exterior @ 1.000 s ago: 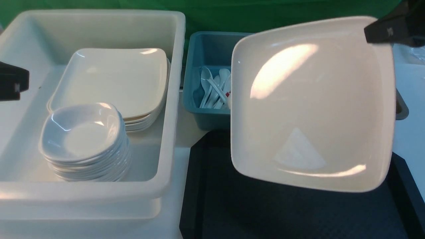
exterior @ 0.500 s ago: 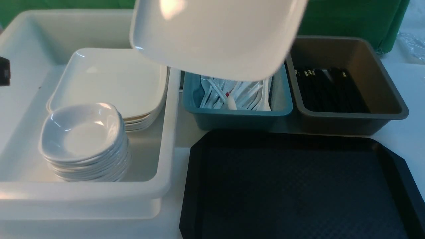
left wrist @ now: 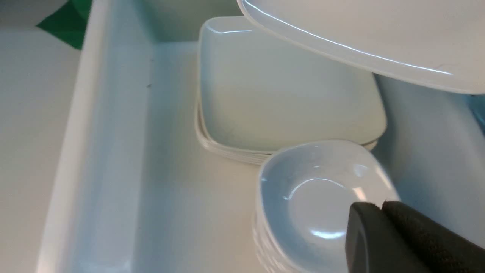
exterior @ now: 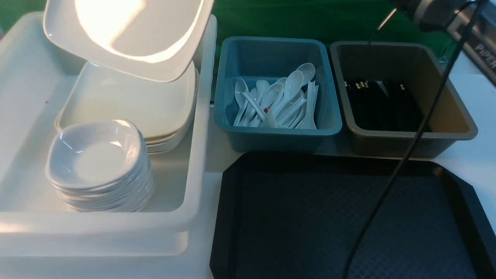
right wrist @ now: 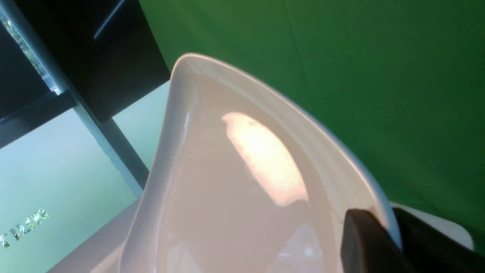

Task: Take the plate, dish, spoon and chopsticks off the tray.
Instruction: Use the right arm to put the plate into the large storage box on the left

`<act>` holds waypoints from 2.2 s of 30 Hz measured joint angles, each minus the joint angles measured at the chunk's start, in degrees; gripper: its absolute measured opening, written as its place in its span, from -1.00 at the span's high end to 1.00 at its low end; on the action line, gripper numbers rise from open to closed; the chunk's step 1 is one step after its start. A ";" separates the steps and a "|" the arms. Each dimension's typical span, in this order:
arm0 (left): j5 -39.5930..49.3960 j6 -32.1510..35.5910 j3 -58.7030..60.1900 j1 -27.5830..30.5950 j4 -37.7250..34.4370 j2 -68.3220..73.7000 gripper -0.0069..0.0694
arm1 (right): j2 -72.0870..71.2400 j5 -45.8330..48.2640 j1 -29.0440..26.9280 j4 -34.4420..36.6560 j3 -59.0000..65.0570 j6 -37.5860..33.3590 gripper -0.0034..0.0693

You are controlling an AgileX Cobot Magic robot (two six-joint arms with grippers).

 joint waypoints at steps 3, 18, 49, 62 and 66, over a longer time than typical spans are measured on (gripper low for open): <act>0.27 -2.08 0.00 0.00 2.26 0.00 0.78 | 2.36 -5.10 2.41 -0.01 -0.06 -1.75 0.73; 0.27 -2.29 0.00 0.00 2.51 0.00 0.78 | 7.52 -8.44 5.28 -2.07 -0.17 -7.79 0.73; 0.27 -2.29 0.00 0.00 2.46 0.00 0.78 | 8.24 -12.14 10.82 -9.34 -0.21 -15.65 0.73; 0.27 -2.29 0.00 0.00 2.46 0.00 0.77 | 9.59 -13.70 10.76 -10.61 -0.28 -15.62 0.62; 0.27 -2.29 0.00 0.00 2.46 0.00 0.77 | 9.59 -15.07 10.76 -10.55 -0.63 -15.58 0.33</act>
